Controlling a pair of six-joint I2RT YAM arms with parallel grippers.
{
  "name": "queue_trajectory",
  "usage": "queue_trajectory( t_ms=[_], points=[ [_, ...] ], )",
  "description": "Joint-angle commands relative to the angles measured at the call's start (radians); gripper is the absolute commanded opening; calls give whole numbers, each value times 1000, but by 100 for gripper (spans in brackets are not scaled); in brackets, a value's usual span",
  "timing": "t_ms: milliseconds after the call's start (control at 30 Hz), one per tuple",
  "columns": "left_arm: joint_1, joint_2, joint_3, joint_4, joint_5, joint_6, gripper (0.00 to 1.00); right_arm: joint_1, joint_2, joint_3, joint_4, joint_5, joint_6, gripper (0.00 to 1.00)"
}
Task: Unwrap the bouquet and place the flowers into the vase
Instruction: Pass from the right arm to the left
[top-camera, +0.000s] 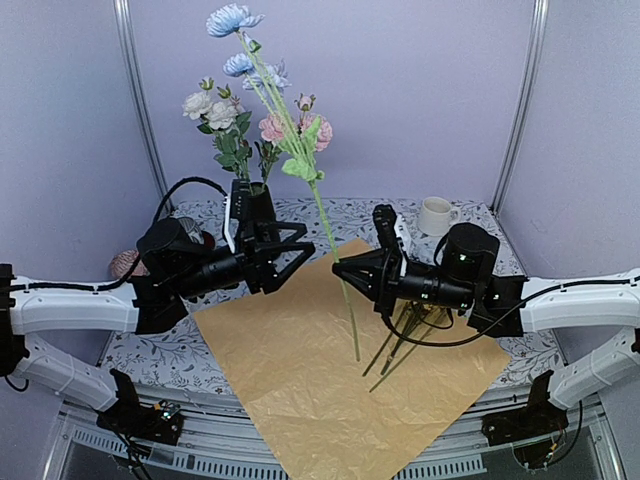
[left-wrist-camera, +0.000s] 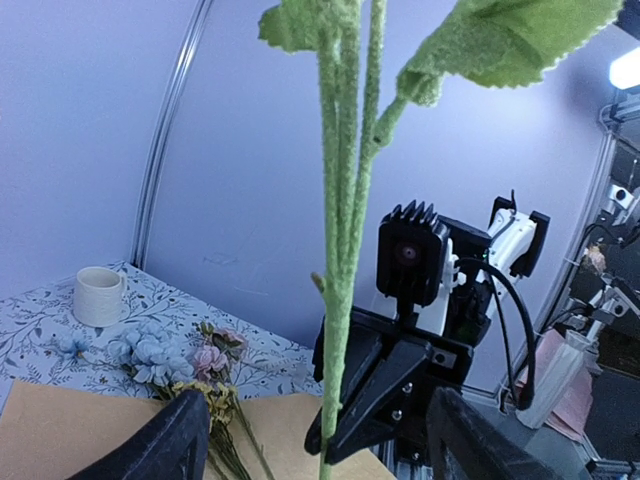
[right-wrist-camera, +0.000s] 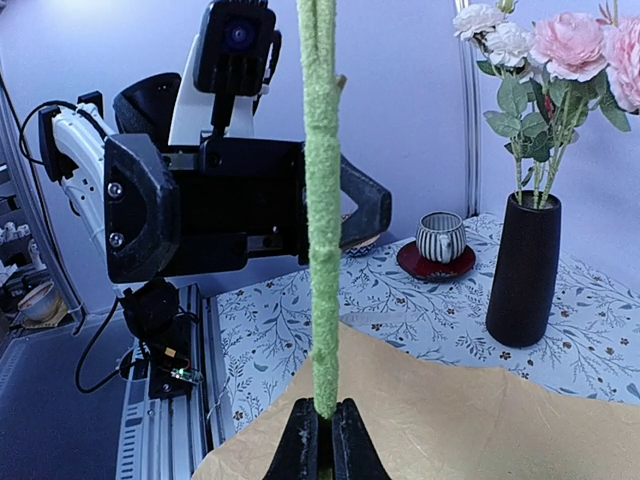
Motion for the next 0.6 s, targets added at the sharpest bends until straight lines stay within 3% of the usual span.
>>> queue_trajectory(
  t_ms=[0, 133, 233, 333, 467, 500, 567],
  points=[
    [-18, 30, 38, 54, 55, -4, 76, 27, 38, 44, 38, 8, -21, 2],
    [-18, 44, 36, 65, 59, -2, 72, 42, 77, 59, 39, 9, -17, 2],
    [-18, 44, 36, 63, 59, 1, 61, 48, 99, 69, 39, 4, -16, 2],
    [-18, 35, 37, 49, 55, 10, 45, 50, 114, 79, 39, -1, -19, 3],
    [-18, 20, 24, 28, 29, 18, 8, 50, 124, 79, 39, -1, -26, 13],
    [-17, 17, 19, 26, 22, 18, 2, 49, 126, 78, 38, -1, -29, 17],
    [-17, 12, 7, 25, 8, 19, 0, 50, 127, 77, 36, 4, -38, 27]
  ],
)
